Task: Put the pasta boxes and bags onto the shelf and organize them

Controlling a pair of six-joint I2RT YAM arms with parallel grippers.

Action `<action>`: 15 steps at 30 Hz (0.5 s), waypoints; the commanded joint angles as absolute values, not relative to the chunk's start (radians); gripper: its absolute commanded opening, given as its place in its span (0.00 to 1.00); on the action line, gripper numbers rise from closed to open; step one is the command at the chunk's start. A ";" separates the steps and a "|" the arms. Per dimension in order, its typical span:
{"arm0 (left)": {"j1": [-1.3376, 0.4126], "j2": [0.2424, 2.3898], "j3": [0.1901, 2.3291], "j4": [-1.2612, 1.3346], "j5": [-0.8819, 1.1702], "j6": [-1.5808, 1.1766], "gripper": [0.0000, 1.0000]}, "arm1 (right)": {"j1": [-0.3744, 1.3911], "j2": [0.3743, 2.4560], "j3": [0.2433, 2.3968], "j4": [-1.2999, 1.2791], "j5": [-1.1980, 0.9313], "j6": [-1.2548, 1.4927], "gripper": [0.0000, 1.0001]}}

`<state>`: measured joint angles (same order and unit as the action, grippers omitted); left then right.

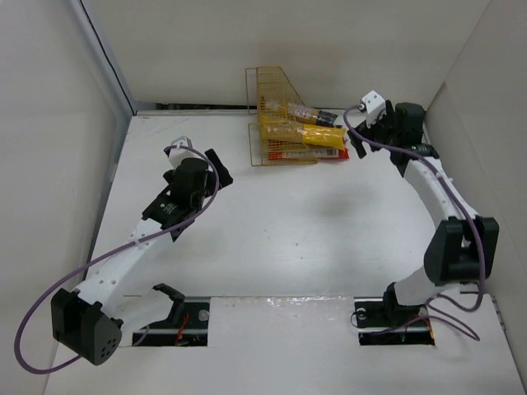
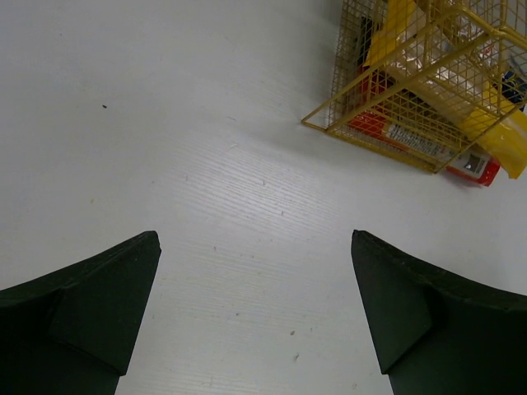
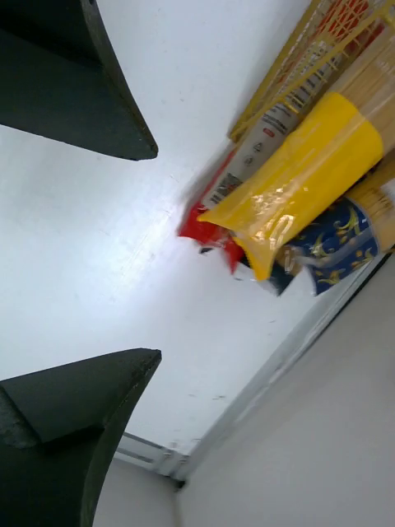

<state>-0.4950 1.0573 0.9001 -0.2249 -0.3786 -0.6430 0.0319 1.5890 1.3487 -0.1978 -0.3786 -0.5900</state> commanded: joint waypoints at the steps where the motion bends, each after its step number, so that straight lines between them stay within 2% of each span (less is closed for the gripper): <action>1: -0.489 1.019 0.893 -0.253 -0.407 -0.678 1.00 | 0.087 1.418 1.177 -0.132 -0.043 -0.367 1.00; 3: -0.489 0.985 0.881 -0.244 -0.391 -0.687 1.00 | 0.078 1.352 1.125 -0.147 -0.069 -0.367 1.00; 15: -0.489 0.913 0.810 -0.209 -0.307 -0.696 1.00 | 0.060 0.996 0.915 -0.269 0.109 -0.304 1.00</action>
<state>-0.4946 0.9253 0.8154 -0.2417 -0.3206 -0.6865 0.0650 1.0580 0.9615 -0.2607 0.0250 -0.3397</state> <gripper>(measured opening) 0.997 0.999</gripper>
